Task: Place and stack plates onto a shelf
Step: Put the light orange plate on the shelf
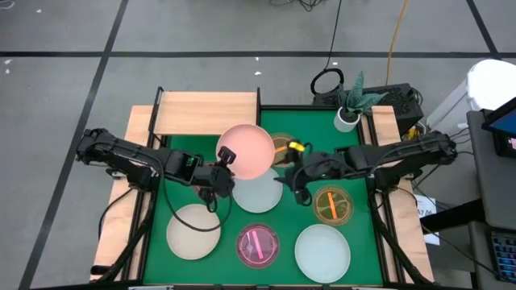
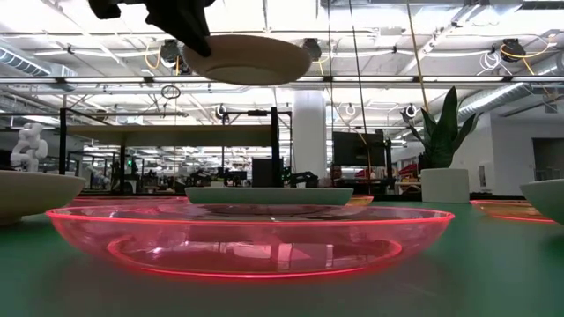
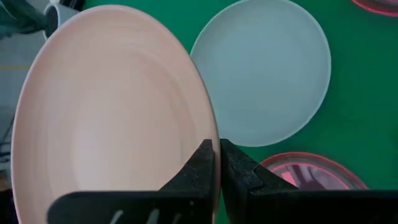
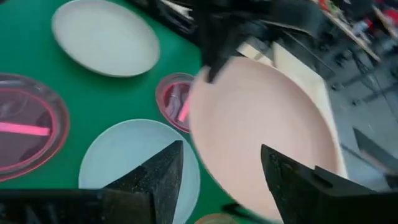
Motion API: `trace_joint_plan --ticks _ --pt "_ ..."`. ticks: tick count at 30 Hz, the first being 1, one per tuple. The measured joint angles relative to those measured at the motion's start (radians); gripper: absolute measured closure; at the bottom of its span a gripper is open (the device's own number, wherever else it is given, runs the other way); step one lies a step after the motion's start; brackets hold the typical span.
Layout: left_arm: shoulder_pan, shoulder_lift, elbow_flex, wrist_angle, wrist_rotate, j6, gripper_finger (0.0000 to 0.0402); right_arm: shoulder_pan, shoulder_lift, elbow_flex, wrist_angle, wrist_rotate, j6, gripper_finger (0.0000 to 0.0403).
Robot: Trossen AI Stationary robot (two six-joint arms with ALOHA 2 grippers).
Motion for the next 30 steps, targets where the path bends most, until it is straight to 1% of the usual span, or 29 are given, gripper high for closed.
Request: trace_joint_plan --ticks 2,5,12,16,21,26,30 --pt "0.0 -0.006 0.0 -0.01 -0.002 -0.034 0.039 0.006 -0.045 -0.042 -0.001 0.014 0.06 0.0207" --pt "0.001 -0.017 0.001 -0.025 -0.005 -0.062 0.039 0.019 -0.125 -0.154 0.055 0.016 0.113 0.0211" --pt "0.038 -0.08 0.001 -0.084 -0.031 -0.125 0.039 0.028 -0.297 -0.464 0.299 0.02 0.12 0.0213" --pt "0.07 -0.134 0.001 -0.111 -0.033 -0.174 0.039 0.027 -0.361 -0.593 0.406 0.021 0.108 0.0213" --pt "0.127 -0.195 0.001 -0.151 -0.069 -0.248 0.039 0.027 -0.408 -0.65 0.447 0.024 0.111 0.0213" --pt "0.208 -0.241 -0.004 -0.183 -0.075 -0.312 0.039 0.027 -0.416 -0.654 0.454 0.024 0.093 0.0213" --pt "0.279 -0.274 -0.054 -0.172 -0.084 -0.336 0.039 0.027 -0.414 -0.654 0.465 0.023 0.083 0.0213"
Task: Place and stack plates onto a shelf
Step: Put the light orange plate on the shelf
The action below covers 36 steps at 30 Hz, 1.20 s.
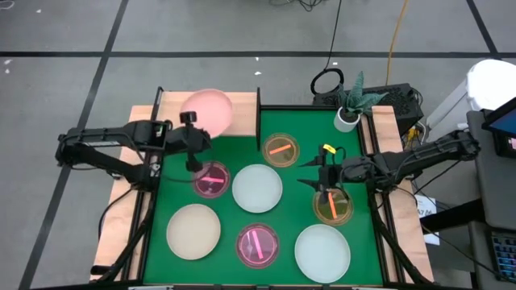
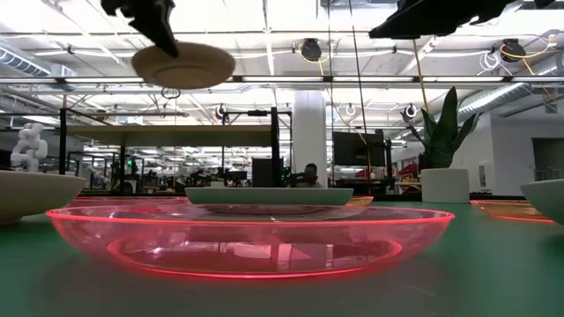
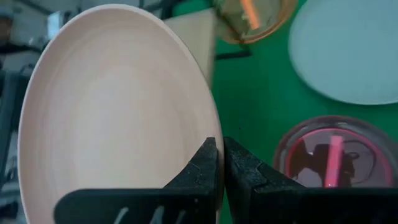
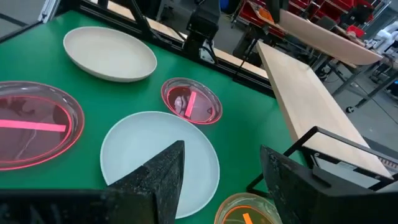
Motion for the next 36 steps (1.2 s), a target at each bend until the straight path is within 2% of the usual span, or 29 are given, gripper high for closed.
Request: trace_joint_plan --ticks 7,13,26,36 --pt "0.148 -0.031 -0.081 0.006 -0.026 -0.085 0.039 0.0 0.0 0.0 -0.003 -0.002 0.01 0.0213" --pt "0.237 -0.031 -0.14 0.012 -0.026 -0.121 0.0372 0.0 0.0 0.001 -0.001 -0.003 0.009 0.0213" --pt "0.338 -0.03 -0.249 0.11 -0.027 -0.126 0.0366 0.0 0.001 0.002 0.032 -0.007 -0.022 0.0213" --pt "0.364 -0.031 -0.294 0.136 -0.027 -0.117 0.0365 0.0 0.001 -0.018 0.032 -0.007 -0.021 0.0213"
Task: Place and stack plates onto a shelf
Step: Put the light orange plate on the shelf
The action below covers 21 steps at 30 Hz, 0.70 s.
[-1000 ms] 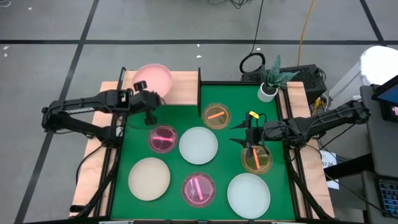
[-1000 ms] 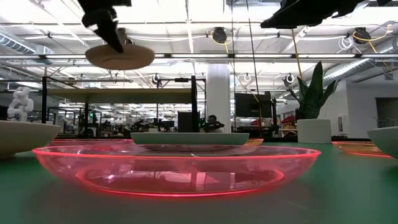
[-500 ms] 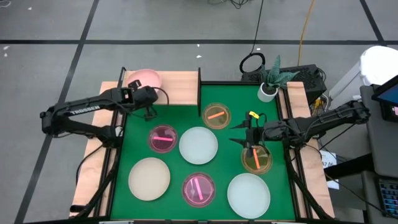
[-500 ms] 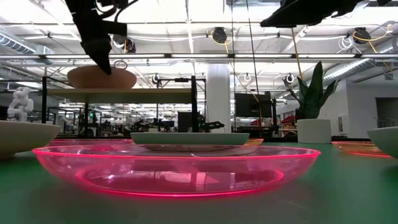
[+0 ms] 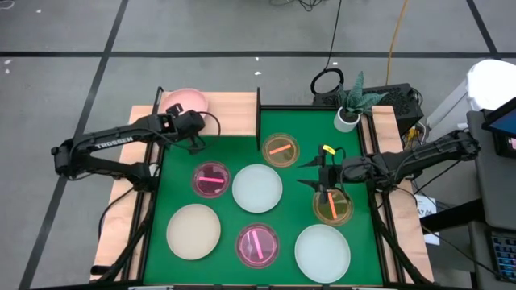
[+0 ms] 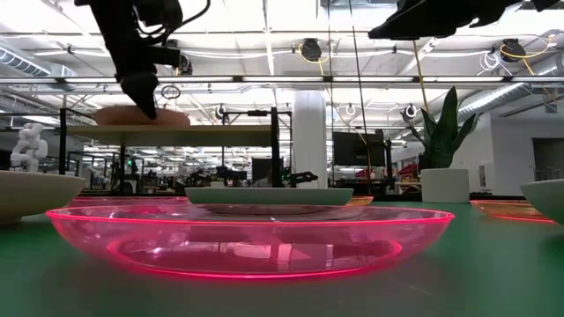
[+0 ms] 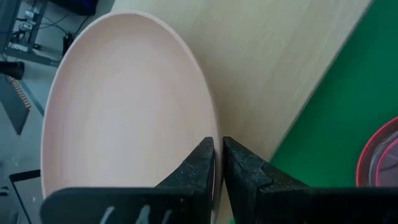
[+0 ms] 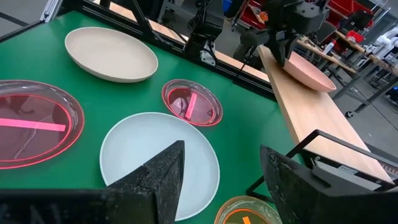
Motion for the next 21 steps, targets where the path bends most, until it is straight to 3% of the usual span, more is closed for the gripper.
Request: trace_joint_plan --ticks 14,21 --pt "0.004 0.0 -0.002 -0.018 0.001 -0.064 0.0358 0.0 0.0 -0.001 -0.001 0.0 0.005 0.0213" --pt "0.003 0.0 -0.002 -0.017 -0.056 -0.117 0.0264 0.0 0.0 -0.002 -0.001 0.0 0.0 0.0213"
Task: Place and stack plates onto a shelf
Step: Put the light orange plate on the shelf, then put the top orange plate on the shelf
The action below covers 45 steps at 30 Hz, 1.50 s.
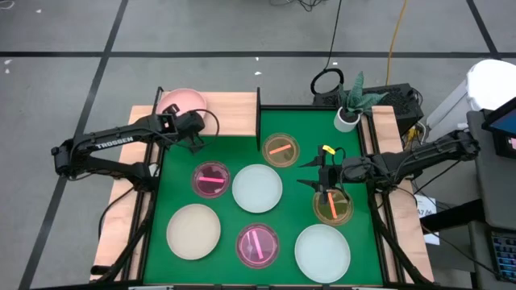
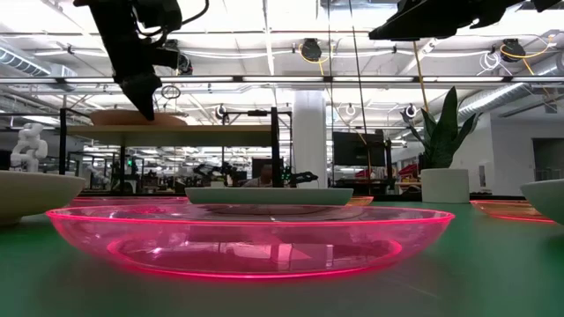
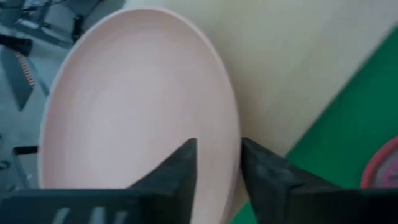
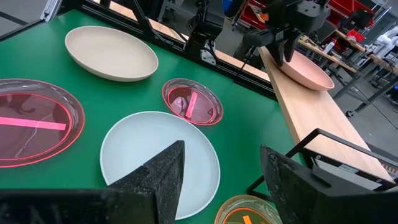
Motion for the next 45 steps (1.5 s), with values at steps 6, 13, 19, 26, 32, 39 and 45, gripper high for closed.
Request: trace_joint_plan --ticks 6,13,19,26,32,39,45 --pt "-0.001 0.0 0.0 0.045 -0.038 -0.031 0.0194 -0.008 0.005 0.0 -0.016 0.001 0.042 0.0213" --pt "-0.071 0.0 0.0 0.099 -0.067 -0.088 0.0181 -0.056 0.08 0.0 -0.052 0.002 0.061 0.0213" --pt "-0.154 -0.011 0.0 0.115 -0.147 -0.151 0.0181 -0.106 0.18 0.0 -0.071 0.0 0.058 0.0213" --pt "-0.268 -0.021 0.001 0.188 -0.169 -0.141 0.0181 -0.171 0.299 -0.001 -0.069 0.0 -0.007 0.0213" --pt "-0.36 -0.023 0.0 0.215 -0.17 -0.134 0.0181 -0.237 0.395 -0.001 -0.067 -0.005 -0.048 0.0213" --pt "-0.436 -0.023 0.0 0.294 -0.169 -0.135 0.0181 -0.311 0.505 -0.001 -0.05 -0.028 -0.064 0.0213" --pt "-0.471 -0.023 0.0 0.309 -0.168 -0.134 0.0181 -0.347 0.594 -0.001 -0.01 -0.049 -0.099 0.0213"
